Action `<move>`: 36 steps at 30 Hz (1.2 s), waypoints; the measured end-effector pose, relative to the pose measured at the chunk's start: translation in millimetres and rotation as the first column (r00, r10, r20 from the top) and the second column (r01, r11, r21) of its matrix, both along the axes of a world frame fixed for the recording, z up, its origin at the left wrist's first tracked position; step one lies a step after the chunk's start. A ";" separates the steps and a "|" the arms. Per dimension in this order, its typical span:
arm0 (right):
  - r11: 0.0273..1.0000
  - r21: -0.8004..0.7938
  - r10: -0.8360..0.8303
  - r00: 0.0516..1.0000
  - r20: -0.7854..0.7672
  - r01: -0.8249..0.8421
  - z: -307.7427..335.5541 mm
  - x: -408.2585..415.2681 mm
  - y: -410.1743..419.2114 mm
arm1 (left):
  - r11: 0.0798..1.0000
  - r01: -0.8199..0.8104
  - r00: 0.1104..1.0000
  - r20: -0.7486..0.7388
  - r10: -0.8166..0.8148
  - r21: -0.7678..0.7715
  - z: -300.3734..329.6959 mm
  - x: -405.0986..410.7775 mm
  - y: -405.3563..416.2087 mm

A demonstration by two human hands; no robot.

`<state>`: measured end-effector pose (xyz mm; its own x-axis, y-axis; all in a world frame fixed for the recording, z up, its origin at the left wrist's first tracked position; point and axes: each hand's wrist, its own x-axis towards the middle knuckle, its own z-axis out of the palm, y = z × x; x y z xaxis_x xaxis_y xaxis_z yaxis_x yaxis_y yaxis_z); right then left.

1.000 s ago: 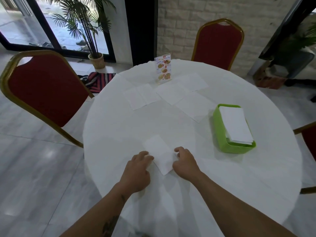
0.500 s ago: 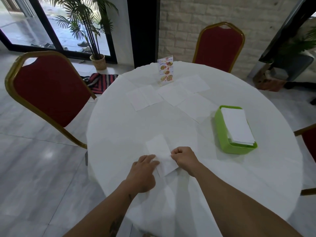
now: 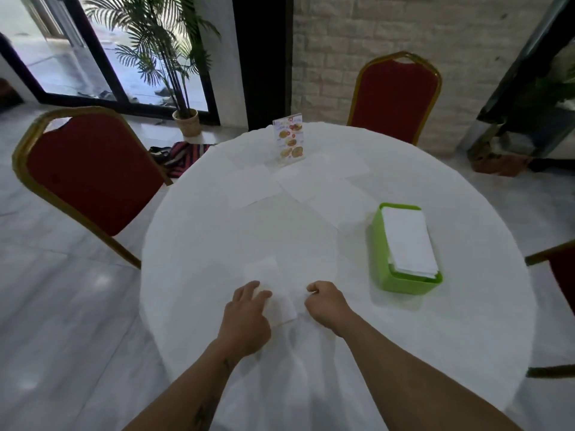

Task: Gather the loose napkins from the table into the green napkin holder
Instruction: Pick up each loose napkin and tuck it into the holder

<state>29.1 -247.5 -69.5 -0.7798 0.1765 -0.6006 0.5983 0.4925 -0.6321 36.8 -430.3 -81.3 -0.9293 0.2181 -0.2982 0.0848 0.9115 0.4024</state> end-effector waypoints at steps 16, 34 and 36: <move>0.992 -0.125 -0.011 1.000 0.012 0.013 -15.9 -30.8 -40.1 | 0.995 -0.056 0.989 0.144 0.043 0.081 -0.6 8.8 -11.9; 0.992 0.033 -0.088 0.848 -0.522 0.124 83.5 -41.4 107.6 | 0.844 -0.142 0.989 0.036 0.144 0.517 58.7 -49.7 126.0; 0.975 0.013 -0.183 0.830 -0.527 0.223 86.5 -42.8 145.8 | 0.853 -0.084 0.996 0.007 0.093 0.515 64.3 -52.2 153.8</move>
<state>-13.6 -101.8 17.0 -0.9148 0.3920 -0.0972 0.2835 0.4518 -0.8459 -15.4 -276.5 -17.1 -0.9559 0.2526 -0.1501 0.0250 0.5789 0.8150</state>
